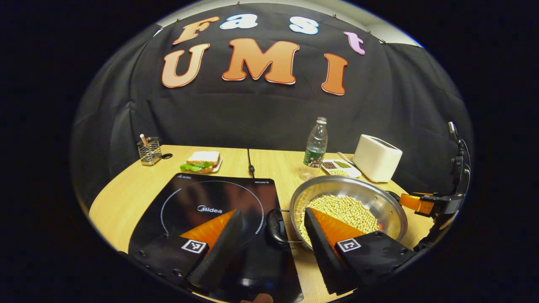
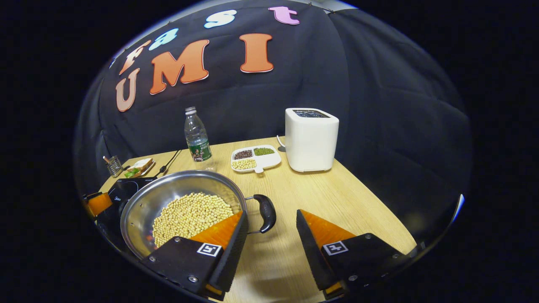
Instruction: First push the handle of the pot to place it horizontally, then grasp the pot with both hands and set it on the induction cooktop.
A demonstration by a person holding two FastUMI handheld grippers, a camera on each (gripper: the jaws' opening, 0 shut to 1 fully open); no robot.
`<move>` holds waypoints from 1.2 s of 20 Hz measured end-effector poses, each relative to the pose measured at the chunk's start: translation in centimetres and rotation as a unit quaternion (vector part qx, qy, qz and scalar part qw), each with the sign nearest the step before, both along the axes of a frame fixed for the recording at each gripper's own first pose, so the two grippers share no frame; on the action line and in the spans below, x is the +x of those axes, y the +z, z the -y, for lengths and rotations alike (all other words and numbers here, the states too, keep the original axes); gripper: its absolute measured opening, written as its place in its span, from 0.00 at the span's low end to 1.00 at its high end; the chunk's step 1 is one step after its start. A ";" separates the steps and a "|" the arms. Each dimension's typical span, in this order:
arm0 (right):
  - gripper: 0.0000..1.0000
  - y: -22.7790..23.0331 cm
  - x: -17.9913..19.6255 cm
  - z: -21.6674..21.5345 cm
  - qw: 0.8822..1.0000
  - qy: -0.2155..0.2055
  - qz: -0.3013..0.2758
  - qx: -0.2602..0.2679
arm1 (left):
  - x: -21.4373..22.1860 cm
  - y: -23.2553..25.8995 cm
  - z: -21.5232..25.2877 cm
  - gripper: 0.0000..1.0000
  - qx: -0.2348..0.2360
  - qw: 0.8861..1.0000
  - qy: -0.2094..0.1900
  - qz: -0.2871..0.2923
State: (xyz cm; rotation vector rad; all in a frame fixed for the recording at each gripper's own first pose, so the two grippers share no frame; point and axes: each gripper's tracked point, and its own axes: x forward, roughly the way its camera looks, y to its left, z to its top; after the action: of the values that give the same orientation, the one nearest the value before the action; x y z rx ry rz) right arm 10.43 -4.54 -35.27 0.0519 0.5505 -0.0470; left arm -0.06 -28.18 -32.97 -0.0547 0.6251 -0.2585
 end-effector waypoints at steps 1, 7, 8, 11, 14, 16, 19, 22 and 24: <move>0.73 -0.1 0.5 -0.1 1.000 0.002 0.003 0.000 | 0.1 -0.6 0.4 0.97 0.000 1.000 -0.001 -0.007; 0.70 -2.6 1.2 -1.8 0.998 0.022 -0.037 0.034 | 0.7 -3.3 1.5 0.97 0.002 0.999 0.000 -0.042; 0.74 -3.1 1.3 -1.9 0.998 0.024 -0.045 0.031 | 0.7 -3.7 1.5 0.94 0.004 0.999 0.001 -0.049; 0.74 -4.3 1.8 -2.4 0.997 0.031 -0.061 0.033 | 0.6 -5.1 1.7 0.97 0.007 0.997 0.001 -0.075; 0.68 -4.7 2.3 -2.4 0.997 0.029 -0.065 0.034 | 1.2 -5.6 2.2 0.96 0.014 0.997 -0.003 -0.078; 0.60 -4.7 2.1 -2.6 0.996 0.029 -0.068 0.043 | 1.1 -6.0 1.8 0.86 0.026 0.996 0.008 -0.082; 0.52 -4.6 2.2 -2.7 0.996 0.023 -0.062 0.053 | 1.3 -6.1 1.8 0.60 0.022 0.996 0.018 -0.090; 0.41 -4.4 2.1 -2.8 0.995 0.008 -0.060 0.076 | 1.2 -6.0 2.0 0.51 0.030 0.995 0.022 -0.095; 0.34 -4.6 2.0 -2.7 0.994 0.001 -0.065 0.087 | 1.1 -5.8 2.1 0.50 0.029 0.995 0.024 -0.096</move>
State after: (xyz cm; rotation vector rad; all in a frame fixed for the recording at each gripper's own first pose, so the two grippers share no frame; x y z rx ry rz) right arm 12.43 -1.82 -39.83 0.2203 0.6836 0.0000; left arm 1.05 -30.25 -38.73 -0.0378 0.8212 -0.1903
